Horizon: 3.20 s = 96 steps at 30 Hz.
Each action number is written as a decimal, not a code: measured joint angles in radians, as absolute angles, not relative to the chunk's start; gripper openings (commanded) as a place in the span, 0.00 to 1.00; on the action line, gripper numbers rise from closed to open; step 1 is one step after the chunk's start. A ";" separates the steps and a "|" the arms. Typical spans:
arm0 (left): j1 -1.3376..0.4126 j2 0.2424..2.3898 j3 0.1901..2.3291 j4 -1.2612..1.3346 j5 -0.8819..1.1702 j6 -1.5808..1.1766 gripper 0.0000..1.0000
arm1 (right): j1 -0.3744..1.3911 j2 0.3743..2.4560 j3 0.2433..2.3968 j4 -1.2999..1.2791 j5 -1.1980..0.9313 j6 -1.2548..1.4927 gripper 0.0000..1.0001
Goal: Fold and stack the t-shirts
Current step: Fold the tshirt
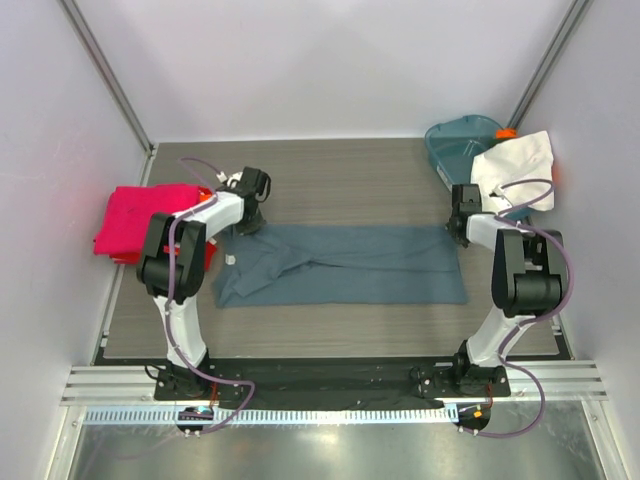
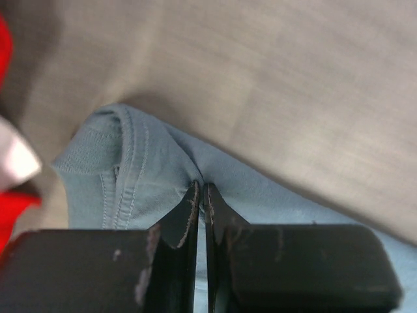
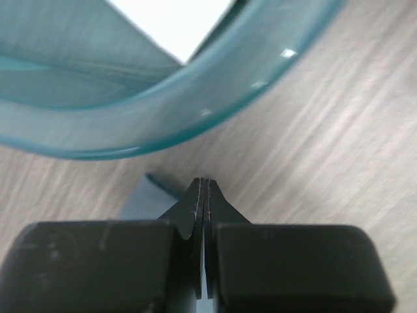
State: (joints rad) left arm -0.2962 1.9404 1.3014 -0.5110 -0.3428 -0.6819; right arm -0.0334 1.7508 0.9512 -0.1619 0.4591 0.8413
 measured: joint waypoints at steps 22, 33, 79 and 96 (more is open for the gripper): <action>-0.250 1.808 1.361 -0.524 -0.238 -0.601 0.24 | 0.327 1.598 1.015 0.043 -0.231 0.537 0.49; -0.245 1.872 1.357 -0.537 -0.173 -0.564 0.16 | 0.604 1.937 1.378 -0.044 -0.327 0.444 0.49; -0.199 1.955 1.325 -0.482 -0.166 -0.512 0.13 | 0.720 1.954 1.175 -0.087 -0.413 0.429 0.36; -0.188 1.939 1.312 -0.480 -0.138 -0.527 0.16 | 0.714 1.949 1.389 -0.108 -0.315 0.400 0.52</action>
State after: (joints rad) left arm -0.1879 1.9392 1.3121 -0.4797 -0.1375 -0.5270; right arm 0.7136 1.9491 1.3888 -0.1078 -0.3145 0.4004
